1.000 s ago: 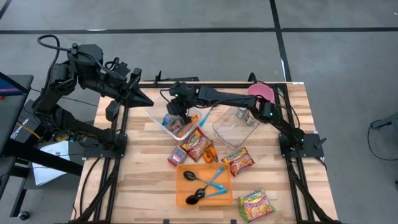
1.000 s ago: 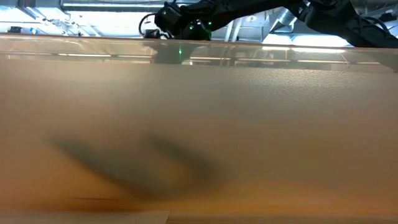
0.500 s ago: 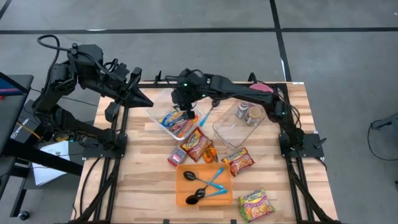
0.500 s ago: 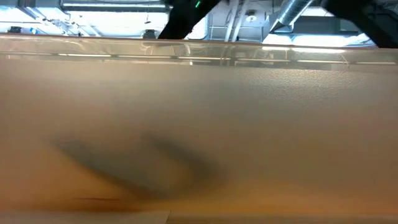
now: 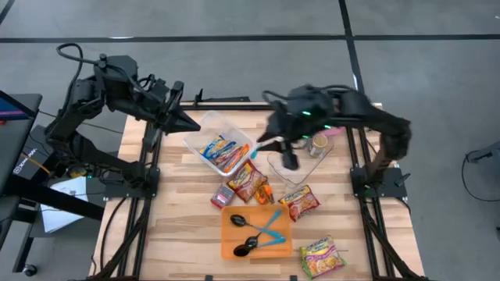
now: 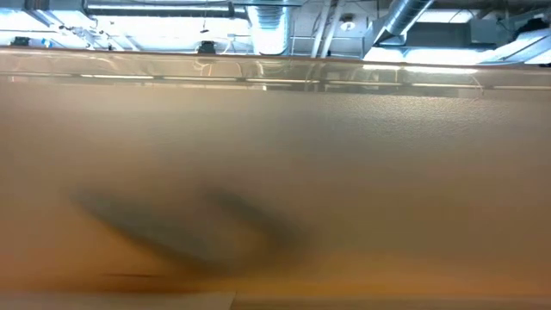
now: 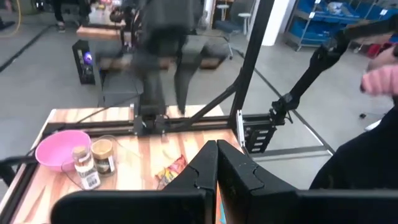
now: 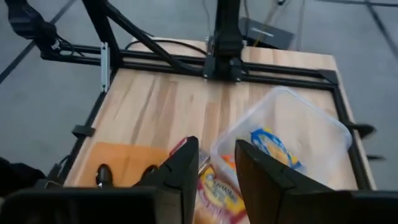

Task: Pick & Place Food Item
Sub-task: Put the red seasoning can into the transparent bin

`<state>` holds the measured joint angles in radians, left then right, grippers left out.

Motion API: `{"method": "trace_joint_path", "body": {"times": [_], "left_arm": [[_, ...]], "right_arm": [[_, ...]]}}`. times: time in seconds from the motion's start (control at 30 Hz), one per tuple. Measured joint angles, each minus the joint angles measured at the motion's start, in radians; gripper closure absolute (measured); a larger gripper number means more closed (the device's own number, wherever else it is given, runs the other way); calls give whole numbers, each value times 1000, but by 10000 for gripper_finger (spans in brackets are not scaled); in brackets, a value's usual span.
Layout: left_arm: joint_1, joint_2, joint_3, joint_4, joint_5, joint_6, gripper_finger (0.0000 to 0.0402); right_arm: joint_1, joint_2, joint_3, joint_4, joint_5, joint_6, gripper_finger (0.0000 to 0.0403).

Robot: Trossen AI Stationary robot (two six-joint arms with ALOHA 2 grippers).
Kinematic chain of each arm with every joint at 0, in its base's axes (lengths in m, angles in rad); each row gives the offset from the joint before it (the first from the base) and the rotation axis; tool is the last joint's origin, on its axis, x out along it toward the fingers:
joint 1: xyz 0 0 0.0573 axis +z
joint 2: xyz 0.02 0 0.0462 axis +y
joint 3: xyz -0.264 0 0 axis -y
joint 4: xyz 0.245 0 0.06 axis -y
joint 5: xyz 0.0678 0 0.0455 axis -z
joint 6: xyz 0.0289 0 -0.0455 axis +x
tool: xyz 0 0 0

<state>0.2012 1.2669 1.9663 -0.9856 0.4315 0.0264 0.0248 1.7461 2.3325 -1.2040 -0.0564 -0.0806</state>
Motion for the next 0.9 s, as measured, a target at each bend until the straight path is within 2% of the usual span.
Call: {"method": "trace_joint_path", "body": {"times": [0.33, 0.5, 0.63, 0.77, 0.83, 0.9], "left_arm": [[0, 54, 0, -37, -6, 0, 401], [0, 55, 0, -14, -25, -3, 401], [0, 54, 0, -22, -28, -14, 401], [-5, 57, 1, -71, -81, -62, 401], [-19, 60, 1, -171, -88, -131, 401], [-56, 71, 2, -340, -85, -213, 401]], "right_arm": [[197, -127, 0, -299, 360, 237, 316], [284, -147, -1, -364, 528, 315, 316], [320, -152, -1, -365, 594, 317, 316], [323, -152, -1, -368, 606, 312, 316], [323, -152, -1, -368, 607, 304, 316], [323, -152, -1, -368, 607, 294, 316]]}}
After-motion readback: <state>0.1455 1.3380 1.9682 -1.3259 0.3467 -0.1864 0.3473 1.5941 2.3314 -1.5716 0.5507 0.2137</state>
